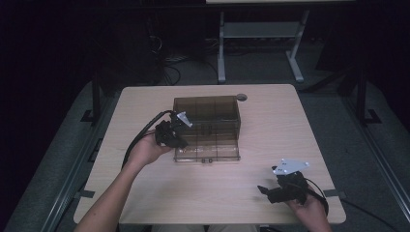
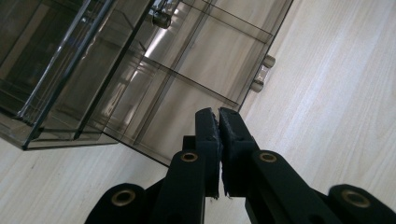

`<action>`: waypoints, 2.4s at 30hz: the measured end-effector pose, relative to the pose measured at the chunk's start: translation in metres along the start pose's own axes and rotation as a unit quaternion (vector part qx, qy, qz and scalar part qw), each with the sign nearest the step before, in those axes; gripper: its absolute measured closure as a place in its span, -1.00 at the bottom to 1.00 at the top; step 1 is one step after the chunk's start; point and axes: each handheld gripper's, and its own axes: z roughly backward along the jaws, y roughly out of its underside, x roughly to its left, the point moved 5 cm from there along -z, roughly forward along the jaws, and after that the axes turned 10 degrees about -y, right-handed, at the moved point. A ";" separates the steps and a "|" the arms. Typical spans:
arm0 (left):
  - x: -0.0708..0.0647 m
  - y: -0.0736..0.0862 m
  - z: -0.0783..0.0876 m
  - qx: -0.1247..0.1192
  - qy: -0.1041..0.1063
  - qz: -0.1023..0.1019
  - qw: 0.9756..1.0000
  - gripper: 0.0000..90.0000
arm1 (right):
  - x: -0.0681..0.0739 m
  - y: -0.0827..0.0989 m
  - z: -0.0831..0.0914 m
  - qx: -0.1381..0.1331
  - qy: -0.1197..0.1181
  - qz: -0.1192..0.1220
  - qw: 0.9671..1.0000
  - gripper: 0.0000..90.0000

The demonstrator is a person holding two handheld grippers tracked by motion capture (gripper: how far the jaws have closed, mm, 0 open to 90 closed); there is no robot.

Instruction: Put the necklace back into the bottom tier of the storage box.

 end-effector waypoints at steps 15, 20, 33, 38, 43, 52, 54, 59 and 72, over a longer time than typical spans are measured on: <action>0.004 -0.003 -0.015 0.014 0.005 0.009 1.000 0.92 | -0.002 -0.001 0.001 -0.006 0.001 0.001 1.000 -0.68; 0.006 -0.003 -0.020 0.020 0.006 0.011 1.000 0.92 | -0.002 -0.001 0.001 -0.005 0.001 0.000 1.000 -0.68; 0.006 -0.006 -0.030 0.033 0.014 0.010 0.999 0.92 | -0.003 -0.002 0.001 -0.008 0.002 -0.001 1.000 -0.68; 0.007 -0.007 -0.033 0.034 0.010 0.012 0.999 0.92 | -0.003 -0.002 0.001 -0.008 0.003 -0.001 1.000 -0.68; 0.007 -0.007 -0.037 0.038 0.009 0.013 0.999 0.92 | -0.004 -0.002 0.001 -0.010 0.003 0.000 1.000 -0.68; 0.010 -0.003 -0.043 0.044 0.013 0.018 0.999 0.92 | -0.004 -0.002 0.002 -0.010 0.003 -0.001 1.000 -0.68; 0.010 -0.002 -0.043 0.044 0.014 0.021 0.999 0.92 | -0.004 -0.002 0.001 -0.010 0.003 0.000 1.000 -0.68; 0.009 -0.001 -0.046 0.047 0.016 0.023 0.998 0.92 | -0.004 -0.002 0.001 -0.009 0.002 0.000 1.000 -0.68; 0.010 0.003 -0.054 0.057 0.020 0.025 0.998 0.92 | -0.003 -0.002 0.001 -0.007 0.001 -0.002 1.000 -0.68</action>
